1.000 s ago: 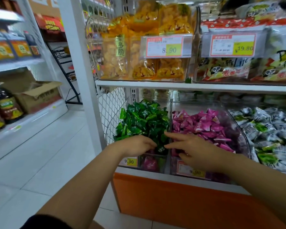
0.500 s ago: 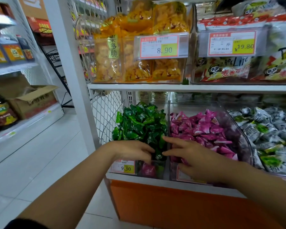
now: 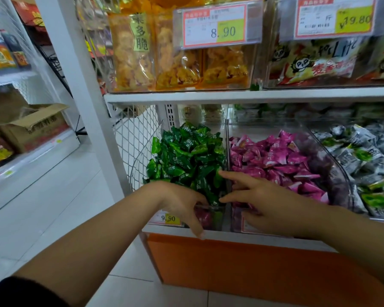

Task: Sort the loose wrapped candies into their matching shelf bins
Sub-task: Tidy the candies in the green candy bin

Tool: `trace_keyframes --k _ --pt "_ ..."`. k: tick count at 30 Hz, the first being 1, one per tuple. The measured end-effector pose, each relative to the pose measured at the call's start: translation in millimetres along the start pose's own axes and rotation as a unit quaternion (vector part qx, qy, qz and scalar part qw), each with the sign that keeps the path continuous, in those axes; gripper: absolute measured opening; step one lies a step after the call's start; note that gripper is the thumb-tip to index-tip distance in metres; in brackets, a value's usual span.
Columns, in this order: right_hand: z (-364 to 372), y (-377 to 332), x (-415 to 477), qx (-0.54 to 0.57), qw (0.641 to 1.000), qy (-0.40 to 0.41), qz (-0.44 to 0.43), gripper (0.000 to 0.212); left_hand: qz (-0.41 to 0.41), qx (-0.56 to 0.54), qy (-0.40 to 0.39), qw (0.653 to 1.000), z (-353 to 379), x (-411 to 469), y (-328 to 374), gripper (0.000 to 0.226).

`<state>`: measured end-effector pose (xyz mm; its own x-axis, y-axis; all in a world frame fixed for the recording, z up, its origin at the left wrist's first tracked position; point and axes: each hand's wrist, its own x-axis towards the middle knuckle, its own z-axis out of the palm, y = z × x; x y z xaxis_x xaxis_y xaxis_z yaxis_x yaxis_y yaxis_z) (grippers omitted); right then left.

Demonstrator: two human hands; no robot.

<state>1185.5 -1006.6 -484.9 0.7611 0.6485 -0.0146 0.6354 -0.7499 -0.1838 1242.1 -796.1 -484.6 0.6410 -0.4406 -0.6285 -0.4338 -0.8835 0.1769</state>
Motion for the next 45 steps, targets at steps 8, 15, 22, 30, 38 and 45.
trace_keyframes --k 8,15,22,30,38,45 --pt "-1.1 -0.5 -0.7 0.004 1.000 -0.005 -0.003 0.052 -0.005 -0.005 -0.002 1.000 0.7 2.6 0.3 0.099" --pt "-3.2 -2.5 -2.5 0.001 1.000 -0.014 0.004 0.056 -0.017 -0.014 -0.010 1.000 -1.6 4.3 0.9 0.096" --pt "-2.2 -1.6 -3.0 0.006 1.000 -0.013 0.008 0.056 -0.010 -0.021 0.000 1.000 1.0 4.7 0.1 0.094" --pt "-1.3 -0.8 -3.2 0.007 1.000 -0.014 0.001 0.055 -0.010 -0.010 -0.011 1.000 -1.3 5.7 2.9 0.090" --pt "-0.4 -0.5 -2.4 0.005 1.000 -0.020 0.003 0.053 -0.003 -0.038 -0.019 0.999 -0.1 4.8 1.3 0.090" --pt "-1.2 0.1 -2.2 0.007 1.000 -0.022 0.005 0.054 -0.009 -0.045 -0.035 0.998 -1.6 7.0 1.7 0.094"
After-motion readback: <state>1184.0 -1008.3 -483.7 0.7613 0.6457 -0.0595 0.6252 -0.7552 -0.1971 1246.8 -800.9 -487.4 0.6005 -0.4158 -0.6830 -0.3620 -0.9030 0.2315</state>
